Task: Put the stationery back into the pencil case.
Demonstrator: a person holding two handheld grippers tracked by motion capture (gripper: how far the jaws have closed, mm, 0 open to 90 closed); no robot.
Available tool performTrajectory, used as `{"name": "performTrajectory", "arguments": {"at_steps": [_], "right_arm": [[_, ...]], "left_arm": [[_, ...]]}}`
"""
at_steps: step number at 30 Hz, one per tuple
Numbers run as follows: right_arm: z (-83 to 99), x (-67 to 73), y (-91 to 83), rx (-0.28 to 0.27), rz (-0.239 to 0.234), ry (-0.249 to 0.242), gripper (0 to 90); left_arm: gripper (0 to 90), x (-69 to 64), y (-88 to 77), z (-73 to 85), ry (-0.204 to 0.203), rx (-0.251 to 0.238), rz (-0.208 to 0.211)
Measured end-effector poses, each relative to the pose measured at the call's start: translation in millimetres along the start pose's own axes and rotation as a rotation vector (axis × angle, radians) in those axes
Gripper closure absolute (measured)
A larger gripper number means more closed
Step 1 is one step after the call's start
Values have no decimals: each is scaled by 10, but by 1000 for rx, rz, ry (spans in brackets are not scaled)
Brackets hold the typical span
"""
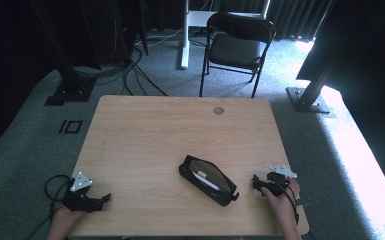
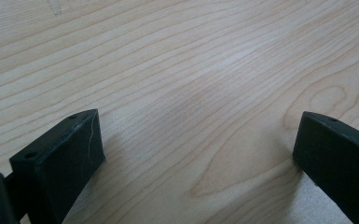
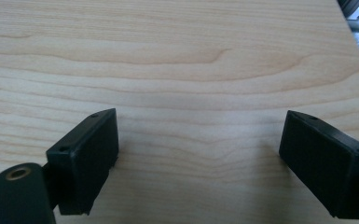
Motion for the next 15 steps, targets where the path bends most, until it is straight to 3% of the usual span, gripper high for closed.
{"name": "performTrajectory", "arguments": {"at_steps": [1, 15], "right_arm": [[5, 0, -1, 5, -4, 17, 115], [-17, 2, 25, 4, -9, 16, 115]], "left_arm": [[20, 0, 0, 0, 0, 0, 0], [20, 0, 0, 0, 0, 0, 0]]}}
Point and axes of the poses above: each handheld gripper's, and its own axes: y roughly forward along the jaws, z roughly out of its underside, x roughly to its left, the point moved 2 cm from there along y, roughly forward along the jaws, and after that the axes turned 3 degrees about y, right-handed, at the moved point
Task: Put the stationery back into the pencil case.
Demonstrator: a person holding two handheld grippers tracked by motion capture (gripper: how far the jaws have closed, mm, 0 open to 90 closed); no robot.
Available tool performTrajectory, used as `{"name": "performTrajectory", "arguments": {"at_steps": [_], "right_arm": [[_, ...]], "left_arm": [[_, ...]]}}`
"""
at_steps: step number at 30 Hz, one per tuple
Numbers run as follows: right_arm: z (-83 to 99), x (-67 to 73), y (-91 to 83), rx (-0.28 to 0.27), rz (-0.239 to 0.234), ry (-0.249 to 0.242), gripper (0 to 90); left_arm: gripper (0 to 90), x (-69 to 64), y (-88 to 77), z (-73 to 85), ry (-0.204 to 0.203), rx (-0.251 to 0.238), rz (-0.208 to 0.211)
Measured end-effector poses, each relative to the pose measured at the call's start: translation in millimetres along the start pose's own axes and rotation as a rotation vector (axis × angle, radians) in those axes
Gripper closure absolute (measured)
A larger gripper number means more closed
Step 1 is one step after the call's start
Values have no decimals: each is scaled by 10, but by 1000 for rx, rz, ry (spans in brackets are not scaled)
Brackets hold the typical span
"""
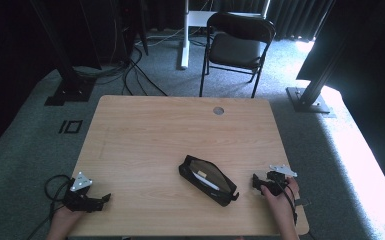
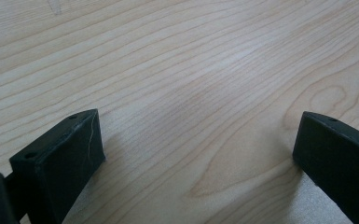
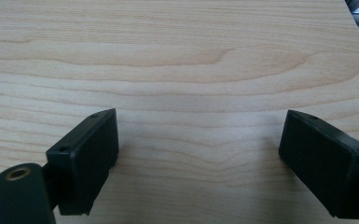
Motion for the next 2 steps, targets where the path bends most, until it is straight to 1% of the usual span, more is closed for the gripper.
{"name": "performTrajectory", "arguments": {"at_steps": [2], "right_arm": [[0, 0, 0, 0, 0, 1, 115]], "left_arm": [[20, 0, 0, 0, 0, 0, 0]]}}
Point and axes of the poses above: each handheld gripper's, and its own axes: y roughly forward along the jaws, z roughly out of its underside, x roughly to its left, the point moved 2 cm from there along y, roughly forward along the jaws, and after that the axes turned 3 degrees about y, right-handed, at the moved point
